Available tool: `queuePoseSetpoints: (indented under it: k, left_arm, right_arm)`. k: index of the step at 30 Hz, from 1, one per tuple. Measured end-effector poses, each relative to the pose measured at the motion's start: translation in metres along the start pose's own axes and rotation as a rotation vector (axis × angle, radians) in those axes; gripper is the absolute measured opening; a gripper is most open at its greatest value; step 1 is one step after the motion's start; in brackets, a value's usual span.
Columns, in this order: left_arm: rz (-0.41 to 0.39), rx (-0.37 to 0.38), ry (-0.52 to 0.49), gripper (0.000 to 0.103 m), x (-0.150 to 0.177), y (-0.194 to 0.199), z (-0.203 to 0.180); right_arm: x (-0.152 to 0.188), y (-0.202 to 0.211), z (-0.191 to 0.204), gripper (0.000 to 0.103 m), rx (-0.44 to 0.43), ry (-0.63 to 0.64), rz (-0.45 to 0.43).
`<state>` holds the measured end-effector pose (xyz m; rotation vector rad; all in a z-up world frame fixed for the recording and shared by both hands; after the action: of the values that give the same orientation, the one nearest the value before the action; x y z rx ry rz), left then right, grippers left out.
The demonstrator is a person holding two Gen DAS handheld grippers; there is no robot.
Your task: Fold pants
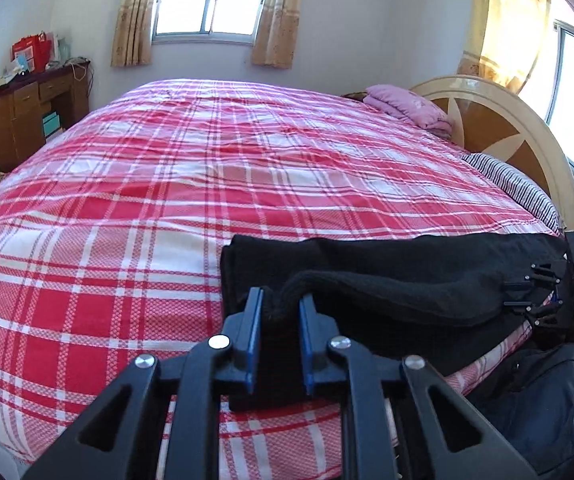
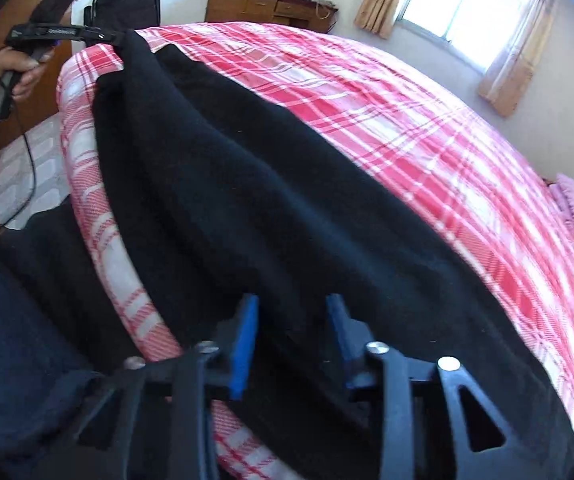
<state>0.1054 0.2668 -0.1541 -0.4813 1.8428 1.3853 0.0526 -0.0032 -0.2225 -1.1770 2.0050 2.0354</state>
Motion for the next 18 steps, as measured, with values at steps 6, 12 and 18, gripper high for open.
queuePoseSetpoints:
  k: [6,12,18]
  left_arm:
    - [-0.008,0.029,0.051,0.018,0.013,0.002,0.008]
    - [-0.018,0.053,0.087,0.018,0.016,0.001,0.01]
    - [-0.034,0.04,0.057,0.018,0.008,0.005,0.009]
  right_arm:
    - [0.0,0.009,0.001,0.036,-0.105,-0.027,0.007]
    - [0.003,-0.005,0.011,0.039,0.015,0.053,0.01]
    - [-0.017,0.029,0.001,0.003,-0.002,-0.004,-0.081]
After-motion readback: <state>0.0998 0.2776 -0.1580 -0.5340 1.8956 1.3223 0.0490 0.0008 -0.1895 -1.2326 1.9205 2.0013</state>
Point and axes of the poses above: each gripper's, at about its wrist camera, not at the fingertips, and y roughly against the way its jaws point, z to its left, x to its underside, the point moved 3 cm from there along -y, roughly the way its jaws point, and after that the axes turned 7 degrees about -y, right-handed, at the moved point
